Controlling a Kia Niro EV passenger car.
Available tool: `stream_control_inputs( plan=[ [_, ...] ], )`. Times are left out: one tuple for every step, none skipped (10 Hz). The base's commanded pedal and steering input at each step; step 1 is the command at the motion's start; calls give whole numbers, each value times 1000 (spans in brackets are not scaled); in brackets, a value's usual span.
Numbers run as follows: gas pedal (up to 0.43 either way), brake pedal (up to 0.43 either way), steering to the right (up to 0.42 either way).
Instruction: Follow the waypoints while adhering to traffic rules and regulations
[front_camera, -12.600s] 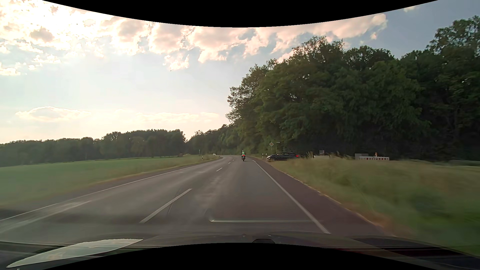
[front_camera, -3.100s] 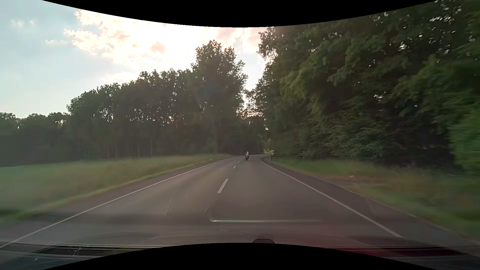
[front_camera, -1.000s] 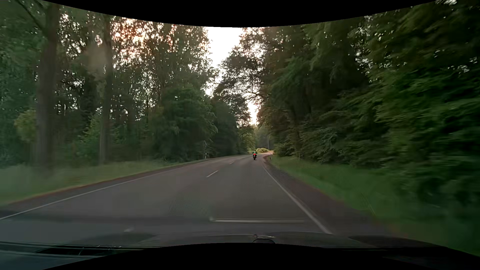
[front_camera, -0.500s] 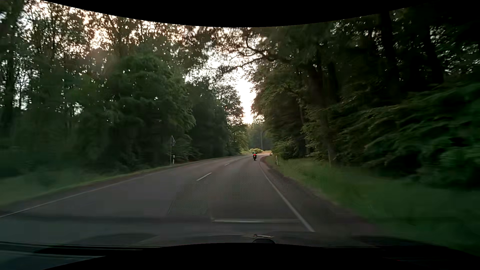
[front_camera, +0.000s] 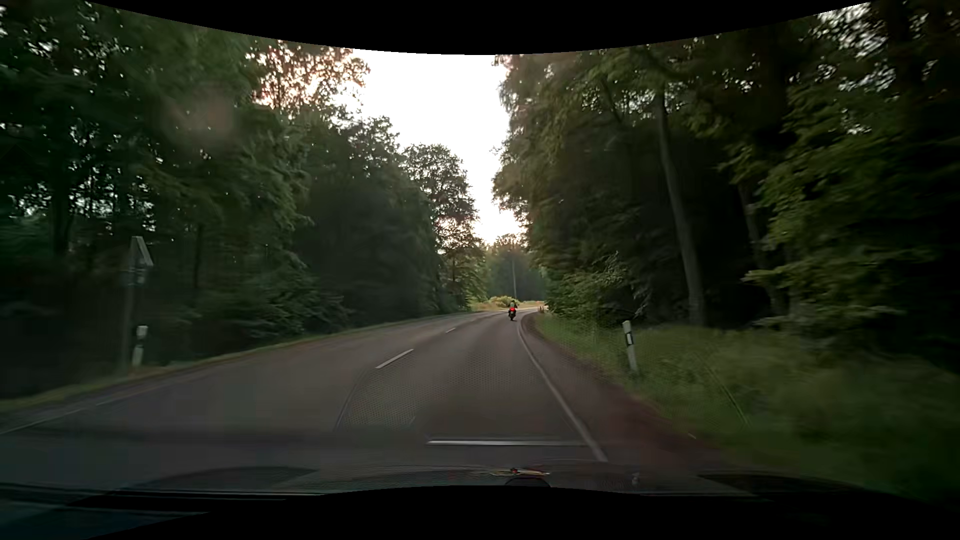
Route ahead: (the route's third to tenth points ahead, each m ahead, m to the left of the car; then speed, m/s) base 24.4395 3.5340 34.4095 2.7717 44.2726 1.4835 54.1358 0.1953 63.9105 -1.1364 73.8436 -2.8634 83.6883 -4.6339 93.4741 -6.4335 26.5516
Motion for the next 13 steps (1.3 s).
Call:
stream_control_inputs(
  plan=[
    [571, 0, 11],
    [571, 0, 12],
    [571, 0, 13],
    [571, 0, 12],
    [571, 0, 12],
    [571, 0, 12],
    [571, 0, 13],
    [571, 0, 16],
    [571, 0, 18],
    [571, 0, 18],
    [571, 0, 17],
    [571, 0, 17],
    [571, 0, 17]
  ],
)
